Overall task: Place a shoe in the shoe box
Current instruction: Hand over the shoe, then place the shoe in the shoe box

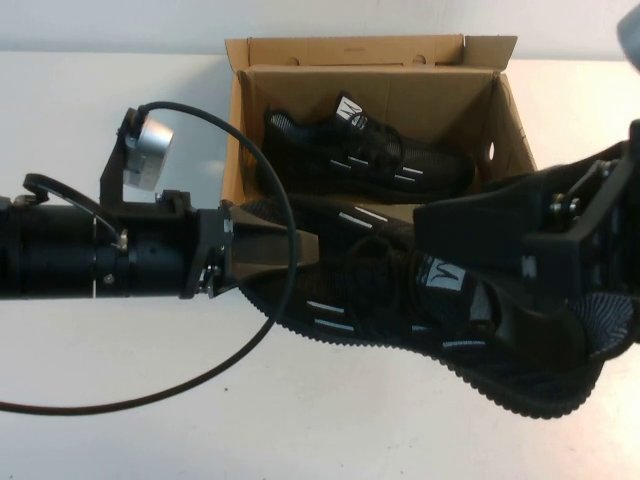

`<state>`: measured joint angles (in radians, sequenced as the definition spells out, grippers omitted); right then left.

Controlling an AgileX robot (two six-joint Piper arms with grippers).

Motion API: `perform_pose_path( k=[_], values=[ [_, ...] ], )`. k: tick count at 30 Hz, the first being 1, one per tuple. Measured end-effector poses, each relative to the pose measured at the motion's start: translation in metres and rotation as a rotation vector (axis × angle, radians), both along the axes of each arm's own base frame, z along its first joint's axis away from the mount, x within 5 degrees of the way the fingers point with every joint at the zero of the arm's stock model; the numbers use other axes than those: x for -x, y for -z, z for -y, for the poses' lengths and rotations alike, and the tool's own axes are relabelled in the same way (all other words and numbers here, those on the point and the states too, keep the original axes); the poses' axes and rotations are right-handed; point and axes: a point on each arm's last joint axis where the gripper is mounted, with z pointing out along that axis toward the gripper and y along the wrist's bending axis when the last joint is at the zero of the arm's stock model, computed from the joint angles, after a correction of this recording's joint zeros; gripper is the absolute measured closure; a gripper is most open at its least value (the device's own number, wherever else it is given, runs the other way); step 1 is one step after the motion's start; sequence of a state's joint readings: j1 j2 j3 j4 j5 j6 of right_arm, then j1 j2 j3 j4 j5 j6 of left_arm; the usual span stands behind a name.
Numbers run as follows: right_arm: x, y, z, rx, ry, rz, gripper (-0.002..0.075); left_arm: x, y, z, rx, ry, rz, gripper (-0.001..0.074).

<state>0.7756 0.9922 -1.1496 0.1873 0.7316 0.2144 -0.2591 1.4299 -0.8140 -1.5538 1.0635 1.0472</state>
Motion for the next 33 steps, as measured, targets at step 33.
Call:
perform_pose_path(
  k=[33],
  values=[
    [-0.045, 0.046, -0.03, -0.108, 0.278, -0.442, 0.0204, -0.01, -0.002, -0.002, -0.015, -0.08, 0.139, 0.0599]
  ],
)
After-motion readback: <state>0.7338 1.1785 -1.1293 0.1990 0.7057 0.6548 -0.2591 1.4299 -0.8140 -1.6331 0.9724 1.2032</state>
